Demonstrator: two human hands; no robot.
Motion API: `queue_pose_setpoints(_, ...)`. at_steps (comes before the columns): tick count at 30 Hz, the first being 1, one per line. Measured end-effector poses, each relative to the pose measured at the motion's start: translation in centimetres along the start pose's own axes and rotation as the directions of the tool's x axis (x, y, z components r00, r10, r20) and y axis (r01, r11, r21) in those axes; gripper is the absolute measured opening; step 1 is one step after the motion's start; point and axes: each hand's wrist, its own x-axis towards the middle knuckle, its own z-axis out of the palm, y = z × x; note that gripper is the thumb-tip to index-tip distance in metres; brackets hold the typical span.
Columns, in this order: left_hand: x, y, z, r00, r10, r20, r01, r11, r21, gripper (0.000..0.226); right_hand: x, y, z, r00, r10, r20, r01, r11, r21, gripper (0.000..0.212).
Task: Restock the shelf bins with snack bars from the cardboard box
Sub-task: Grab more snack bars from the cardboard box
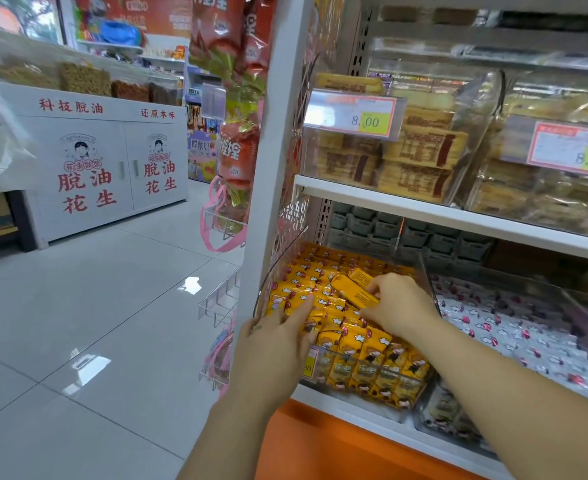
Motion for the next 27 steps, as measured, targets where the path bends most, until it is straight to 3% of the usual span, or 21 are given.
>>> queue_pose_setpoints(2,-0.2,-0.3,0.0,0.999,0.015,0.034,-0.013,0.999,-0.046,0.057,-0.2,-0.2,-0.5,0.997,-0.024,-0.067,0.031,0.993,0.11,0.029)
queue_pose_setpoints(4,-0.2,-0.4,-0.4,1.0,-0.013,-0.008,0.01,0.971,-0.238,0.06,-0.7,-0.5,-1.0,0.99,-0.067,-0.123,0.1,0.954,0.283,0.029)
queue_pose_setpoints(7,0.3,-0.1,-1.7,0.97,-0.171,-0.174,0.047,0.83,-0.556,0.055,-1.8,-1.3,-1.8,0.981,-0.164,-0.101,0.193,0.853,0.485,0.026)
queue_pose_setpoints(10,0.5,-0.3,-2.8,0.931,-0.313,-0.189,0.088,0.695,-0.714,0.043,-2.4,-2.4,-2.6,0.967,-0.236,-0.095,0.247,0.786,0.566,0.022)
queue_pose_setpoints(16,-0.2,-2.0,-2.6,0.937,-0.321,-0.138,0.16,0.746,-0.646,0.031,-1.8,-5.5,-2.2,0.949,-0.244,-0.199,0.314,0.769,0.557,0.034)
queue_pose_setpoints(18,-0.3,-2.4,-2.5,0.941,-0.319,-0.114,0.184,0.762,-0.62,0.03,-1.6,-6.4,-1.6,0.94,-0.273,-0.207,0.34,0.805,0.486,0.035)
queue_pose_setpoints(22,-0.3,-2.3,-2.1,0.964,-0.26,-0.059,0.184,0.809,-0.559,0.031,-1.6,-7.6,-0.8,0.915,-0.371,-0.162,0.402,0.88,0.255,0.029)
queue_pose_setpoints(27,0.4,-2.2,-1.6,0.981,-0.194,-0.026,0.168,0.902,-0.396,0.035,-0.9,-8.3,-0.9,0.908,-0.41,-0.087,0.419,0.891,0.178,0.028)
